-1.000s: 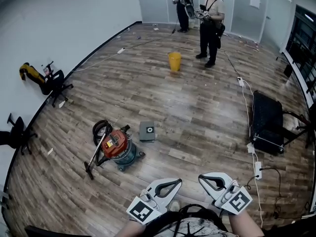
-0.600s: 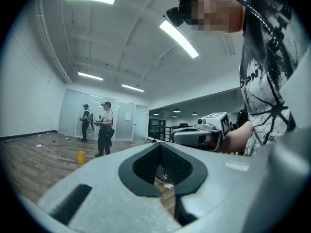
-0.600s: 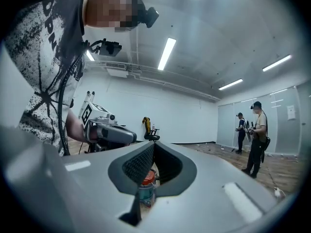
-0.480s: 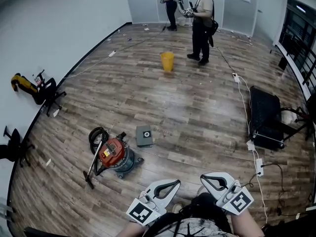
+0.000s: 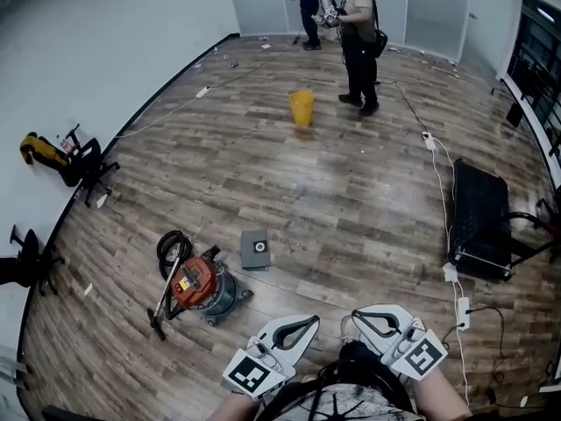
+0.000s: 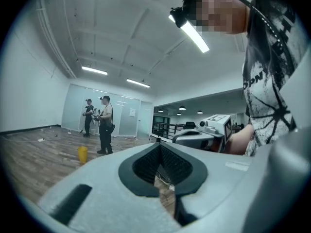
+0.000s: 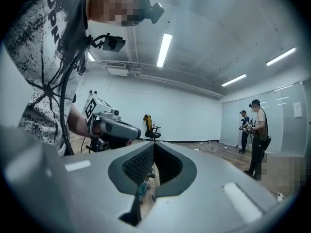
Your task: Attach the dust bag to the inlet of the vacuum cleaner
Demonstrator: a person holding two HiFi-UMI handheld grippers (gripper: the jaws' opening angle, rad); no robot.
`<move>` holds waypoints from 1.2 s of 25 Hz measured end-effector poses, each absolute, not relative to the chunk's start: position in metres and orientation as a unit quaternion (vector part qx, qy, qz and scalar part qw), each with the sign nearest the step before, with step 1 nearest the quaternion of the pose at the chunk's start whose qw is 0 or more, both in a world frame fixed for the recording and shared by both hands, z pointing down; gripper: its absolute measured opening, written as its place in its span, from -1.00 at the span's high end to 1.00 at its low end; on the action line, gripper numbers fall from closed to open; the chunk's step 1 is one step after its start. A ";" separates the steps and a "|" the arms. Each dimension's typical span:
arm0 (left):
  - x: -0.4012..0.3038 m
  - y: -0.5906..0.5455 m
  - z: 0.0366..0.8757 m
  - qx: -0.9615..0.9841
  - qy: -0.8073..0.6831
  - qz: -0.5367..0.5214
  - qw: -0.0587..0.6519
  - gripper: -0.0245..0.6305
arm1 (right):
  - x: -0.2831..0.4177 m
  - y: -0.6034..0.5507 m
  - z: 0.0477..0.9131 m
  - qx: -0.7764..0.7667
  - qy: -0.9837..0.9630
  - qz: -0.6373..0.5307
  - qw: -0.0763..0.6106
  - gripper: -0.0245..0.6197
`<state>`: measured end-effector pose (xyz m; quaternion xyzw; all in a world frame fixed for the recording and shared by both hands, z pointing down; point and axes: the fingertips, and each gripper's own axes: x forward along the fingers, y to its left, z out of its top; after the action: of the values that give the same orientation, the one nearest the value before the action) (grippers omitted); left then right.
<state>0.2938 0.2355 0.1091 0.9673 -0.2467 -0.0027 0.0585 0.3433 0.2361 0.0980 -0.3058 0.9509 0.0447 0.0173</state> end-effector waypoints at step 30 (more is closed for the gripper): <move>0.366 0.031 0.107 0.927 -0.374 0.000 0.043 0.92 | 0.427 0.026 0.108 -0.189 0.981 0.031 0.022 0.90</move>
<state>0.3662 0.0311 0.1067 0.9265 -0.3738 0.0001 0.0428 0.4268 0.0259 0.1079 -0.1891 0.9812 0.0310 0.0225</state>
